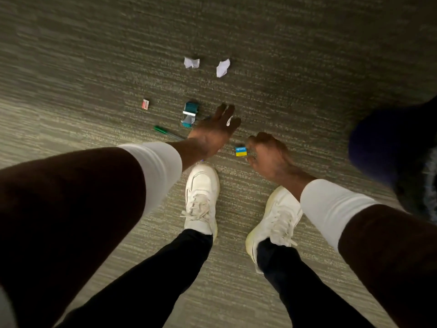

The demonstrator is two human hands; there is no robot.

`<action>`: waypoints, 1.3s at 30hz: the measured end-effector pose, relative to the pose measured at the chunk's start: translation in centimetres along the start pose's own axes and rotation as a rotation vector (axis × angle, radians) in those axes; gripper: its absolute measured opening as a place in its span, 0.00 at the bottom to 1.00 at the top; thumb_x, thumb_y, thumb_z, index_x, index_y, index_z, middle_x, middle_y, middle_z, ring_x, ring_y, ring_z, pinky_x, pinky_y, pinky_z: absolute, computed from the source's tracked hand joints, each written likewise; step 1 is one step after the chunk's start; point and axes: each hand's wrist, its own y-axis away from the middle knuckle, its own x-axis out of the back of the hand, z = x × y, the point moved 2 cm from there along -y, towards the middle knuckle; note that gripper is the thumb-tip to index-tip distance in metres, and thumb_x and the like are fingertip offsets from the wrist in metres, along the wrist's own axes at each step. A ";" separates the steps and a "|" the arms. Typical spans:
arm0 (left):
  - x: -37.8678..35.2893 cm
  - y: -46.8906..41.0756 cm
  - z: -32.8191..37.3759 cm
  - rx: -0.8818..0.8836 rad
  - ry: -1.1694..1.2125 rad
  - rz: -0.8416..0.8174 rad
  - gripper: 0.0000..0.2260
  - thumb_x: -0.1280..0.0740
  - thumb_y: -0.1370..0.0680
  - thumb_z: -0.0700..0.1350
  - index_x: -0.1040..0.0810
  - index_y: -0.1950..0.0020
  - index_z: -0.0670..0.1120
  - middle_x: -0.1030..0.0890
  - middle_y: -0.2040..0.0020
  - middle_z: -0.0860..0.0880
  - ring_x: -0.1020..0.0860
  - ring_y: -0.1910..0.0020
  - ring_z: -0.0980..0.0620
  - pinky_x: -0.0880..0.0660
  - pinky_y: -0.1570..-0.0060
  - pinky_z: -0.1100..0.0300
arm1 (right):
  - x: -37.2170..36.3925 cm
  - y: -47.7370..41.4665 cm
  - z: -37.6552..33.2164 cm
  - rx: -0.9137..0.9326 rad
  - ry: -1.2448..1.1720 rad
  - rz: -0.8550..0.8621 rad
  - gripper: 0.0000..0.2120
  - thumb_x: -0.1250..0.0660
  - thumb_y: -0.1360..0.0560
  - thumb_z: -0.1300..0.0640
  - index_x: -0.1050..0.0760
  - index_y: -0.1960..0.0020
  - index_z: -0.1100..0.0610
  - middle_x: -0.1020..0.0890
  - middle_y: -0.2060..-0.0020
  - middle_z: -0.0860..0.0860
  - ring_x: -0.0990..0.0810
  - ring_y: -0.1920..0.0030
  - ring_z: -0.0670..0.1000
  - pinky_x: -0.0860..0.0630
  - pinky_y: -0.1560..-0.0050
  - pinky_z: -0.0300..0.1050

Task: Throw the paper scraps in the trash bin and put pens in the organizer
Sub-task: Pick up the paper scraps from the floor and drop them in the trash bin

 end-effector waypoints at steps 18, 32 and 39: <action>-4.1 -2.8 -1.2 -0.196 -0.073 0.015 0.14 0.42 0.18 0.37 0.24 0.34 0.40 0.31 0.28 0.39 0.32 0.27 0.37 0.21 0.42 0.41 | -3.5 -1.9 -1.0 0.040 0.097 0.016 0.15 0.31 0.23 0.65 0.23 0.37 0.56 0.22 0.38 0.56 0.24 0.36 0.58 0.18 0.44 0.52; 7.7 6.8 10.3 0.128 0.537 0.076 0.13 0.35 0.23 0.30 0.21 0.42 0.43 0.20 0.43 0.43 0.20 0.45 0.41 0.20 0.47 0.48 | 4.0 13.0 -0.2 -0.280 -0.269 0.195 0.09 0.25 0.26 0.60 0.23 0.49 0.55 0.18 0.50 0.53 0.18 0.52 0.57 0.26 0.55 0.45; 17.0 7.3 17.7 0.182 0.739 0.124 0.04 0.32 0.20 0.40 0.18 0.48 0.43 0.14 0.49 0.43 0.16 0.48 0.40 0.22 0.49 0.51 | 11.5 19.8 2.3 -0.434 -0.379 0.416 0.08 0.28 0.26 0.61 0.22 0.48 0.57 0.17 0.52 0.55 0.18 0.53 0.60 0.22 0.55 0.52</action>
